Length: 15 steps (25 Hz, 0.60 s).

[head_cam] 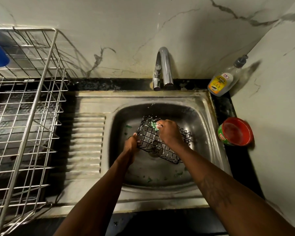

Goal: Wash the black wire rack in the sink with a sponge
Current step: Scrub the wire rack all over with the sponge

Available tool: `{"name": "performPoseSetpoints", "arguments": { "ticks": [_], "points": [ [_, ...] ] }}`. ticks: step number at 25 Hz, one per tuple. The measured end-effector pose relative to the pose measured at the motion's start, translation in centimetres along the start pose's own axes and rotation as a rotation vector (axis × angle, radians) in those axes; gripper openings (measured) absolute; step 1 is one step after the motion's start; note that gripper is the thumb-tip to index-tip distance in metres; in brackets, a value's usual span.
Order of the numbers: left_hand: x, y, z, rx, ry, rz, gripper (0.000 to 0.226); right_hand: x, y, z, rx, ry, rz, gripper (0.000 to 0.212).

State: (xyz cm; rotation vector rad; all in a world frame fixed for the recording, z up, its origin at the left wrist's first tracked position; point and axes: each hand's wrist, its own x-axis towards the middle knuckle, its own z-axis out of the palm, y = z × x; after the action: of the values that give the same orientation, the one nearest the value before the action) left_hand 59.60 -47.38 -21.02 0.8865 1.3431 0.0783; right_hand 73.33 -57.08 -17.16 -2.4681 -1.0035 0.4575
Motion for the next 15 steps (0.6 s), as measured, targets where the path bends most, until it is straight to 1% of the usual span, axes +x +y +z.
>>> {"name": "performPoseSetpoints", "arguments": {
  "ticks": [2,5,7,9,10,11,13,14,15],
  "points": [
    [0.5,-0.5,-0.4,0.187,-0.011,0.047,0.041,0.0,-0.1,0.6,0.030,0.001,0.032,0.018],
    [2.6,-1.7,-1.2,0.300,-0.051,0.102,0.041,-0.1,-0.1,1.2,0.073,0.021,0.053,0.014],
    [2.0,-0.9,-1.6,0.241,-0.065,0.069,0.033,-0.1,0.0,1.5,0.149,0.069,0.101,0.016],
    [0.6,0.1,-1.8,0.238,-0.049,0.040,0.011,0.0,0.3,1.4,0.229,0.165,0.235,0.023],
    [0.5,0.2,-2.0,0.283,-0.033,0.046,0.011,0.2,0.6,1.4,0.227,0.206,0.295,0.025],
    [0.5,0.1,-2.2,0.368,-0.018,0.060,0.016,0.3,0.9,1.6,0.207,0.220,0.329,0.025],
    [0.5,-0.2,-2.2,0.533,-0.020,0.135,0.019,0.4,1.2,2.2,0.190,0.201,0.317,0.023],
    [0.6,-0.3,-2.2,0.535,-0.052,0.171,0.017,0.5,1.1,2.5,0.187,0.182,0.288,0.022],
    [0.7,-0.3,-2.3,0.478,-0.090,0.187,0.017,0.4,0.8,2.8,0.189,0.161,0.251,0.022]
  ]
}}
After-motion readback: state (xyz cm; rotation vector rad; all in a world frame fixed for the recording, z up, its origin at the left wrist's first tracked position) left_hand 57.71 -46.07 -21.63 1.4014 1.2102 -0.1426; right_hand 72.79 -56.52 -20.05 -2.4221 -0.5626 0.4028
